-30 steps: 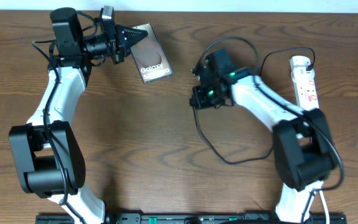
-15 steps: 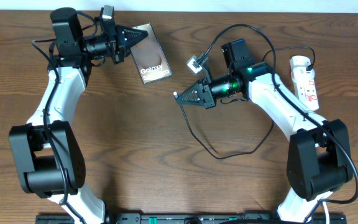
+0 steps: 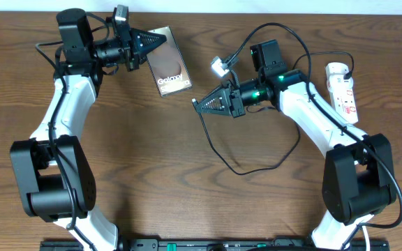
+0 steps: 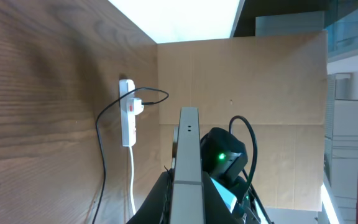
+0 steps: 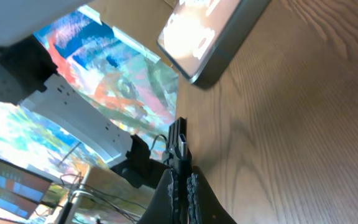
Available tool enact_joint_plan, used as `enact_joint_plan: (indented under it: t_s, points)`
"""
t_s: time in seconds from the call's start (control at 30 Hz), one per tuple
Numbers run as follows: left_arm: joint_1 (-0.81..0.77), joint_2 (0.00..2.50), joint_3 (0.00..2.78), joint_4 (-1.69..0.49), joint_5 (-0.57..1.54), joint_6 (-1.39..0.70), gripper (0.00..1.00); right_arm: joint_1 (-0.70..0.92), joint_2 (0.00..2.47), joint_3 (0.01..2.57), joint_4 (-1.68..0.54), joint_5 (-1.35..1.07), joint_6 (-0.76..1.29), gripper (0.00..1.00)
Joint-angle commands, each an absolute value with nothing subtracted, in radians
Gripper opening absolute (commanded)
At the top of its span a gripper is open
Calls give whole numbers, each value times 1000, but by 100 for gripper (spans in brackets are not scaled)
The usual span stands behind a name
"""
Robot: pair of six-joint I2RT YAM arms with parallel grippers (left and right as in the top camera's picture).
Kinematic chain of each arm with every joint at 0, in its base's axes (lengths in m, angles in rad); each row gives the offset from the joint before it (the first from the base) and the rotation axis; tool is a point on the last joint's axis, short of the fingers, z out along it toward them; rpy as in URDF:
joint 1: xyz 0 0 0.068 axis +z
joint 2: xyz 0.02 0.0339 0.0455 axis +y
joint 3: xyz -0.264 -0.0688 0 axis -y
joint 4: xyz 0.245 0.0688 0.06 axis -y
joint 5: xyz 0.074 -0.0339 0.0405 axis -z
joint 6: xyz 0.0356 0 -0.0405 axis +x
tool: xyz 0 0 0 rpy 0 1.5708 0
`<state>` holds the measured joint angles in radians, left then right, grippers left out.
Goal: Plug charger to phone and switch on socket
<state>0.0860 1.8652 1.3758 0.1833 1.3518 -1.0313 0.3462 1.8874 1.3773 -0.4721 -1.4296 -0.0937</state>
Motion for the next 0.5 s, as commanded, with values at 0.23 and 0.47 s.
enact_joint_plan:
  t_s: [0.23, 0.47]
  points:
    - [77, 1871, 1392, 189, 1317, -1026, 7, 356, 1884, 1376, -421, -1467, 48, 1]
    - [62, 1871, 1391, 190, 1271, -1024, 7, 383, 1884, 1376, -364, -1423, 107, 1]
